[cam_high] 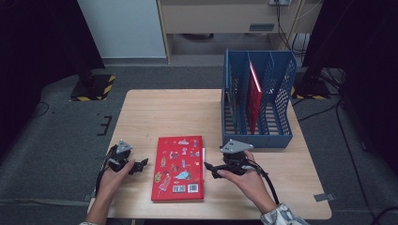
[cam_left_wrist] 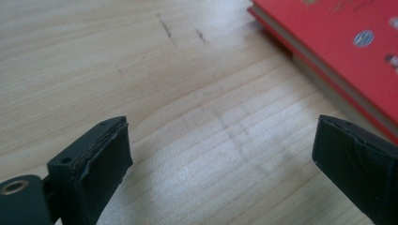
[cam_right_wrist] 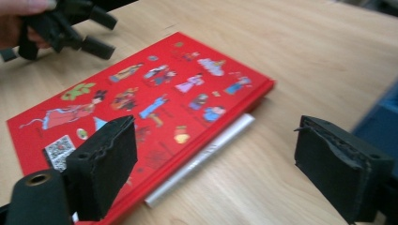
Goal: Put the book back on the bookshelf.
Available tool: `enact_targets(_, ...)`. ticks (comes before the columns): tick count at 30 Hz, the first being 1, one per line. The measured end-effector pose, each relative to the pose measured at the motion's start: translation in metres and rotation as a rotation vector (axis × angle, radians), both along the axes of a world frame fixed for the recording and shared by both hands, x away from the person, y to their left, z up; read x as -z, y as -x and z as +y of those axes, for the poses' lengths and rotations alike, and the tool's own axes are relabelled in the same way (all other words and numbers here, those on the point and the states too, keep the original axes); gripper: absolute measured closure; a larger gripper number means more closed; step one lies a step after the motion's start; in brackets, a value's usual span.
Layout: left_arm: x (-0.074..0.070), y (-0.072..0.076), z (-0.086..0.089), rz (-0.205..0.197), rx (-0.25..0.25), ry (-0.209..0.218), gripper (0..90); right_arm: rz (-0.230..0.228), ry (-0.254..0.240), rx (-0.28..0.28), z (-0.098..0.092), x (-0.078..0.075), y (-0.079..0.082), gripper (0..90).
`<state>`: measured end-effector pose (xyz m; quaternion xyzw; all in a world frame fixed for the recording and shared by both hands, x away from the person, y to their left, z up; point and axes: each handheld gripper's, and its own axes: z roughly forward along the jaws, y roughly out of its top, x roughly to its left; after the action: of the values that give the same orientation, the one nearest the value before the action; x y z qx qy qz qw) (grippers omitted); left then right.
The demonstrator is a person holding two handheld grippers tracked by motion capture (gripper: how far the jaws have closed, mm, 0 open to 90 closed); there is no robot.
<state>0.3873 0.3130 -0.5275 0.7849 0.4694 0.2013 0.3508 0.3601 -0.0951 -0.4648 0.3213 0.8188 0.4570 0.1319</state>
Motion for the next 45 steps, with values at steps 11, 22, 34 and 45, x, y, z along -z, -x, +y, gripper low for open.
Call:
enact_targets(11, -0.016, 0.008, -0.027, -0.036, 0.071, 0.094, 6.9, 0.044, 0.017, -0.087, 0.022, 0.014, 0.007, 15.5)
enact_targets(22, -0.009, 0.002, -0.052, 0.034, 0.150, 0.099, 5.2, 0.100, 0.082, -0.127, 0.038, 0.037, 0.011, 10.8)
enact_targets(34, -0.005, -0.004, -0.061, 0.055, 0.172, 0.092, 5.0, 0.181, 0.106, -0.151, 0.036, 0.053, 0.017, 6.8)
enact_targets(45, -0.002, -0.007, -0.064, 0.067, 0.179, 0.119, 3.2, 0.201, 0.100, -0.143, 0.035, 0.055, 0.016, 6.4)
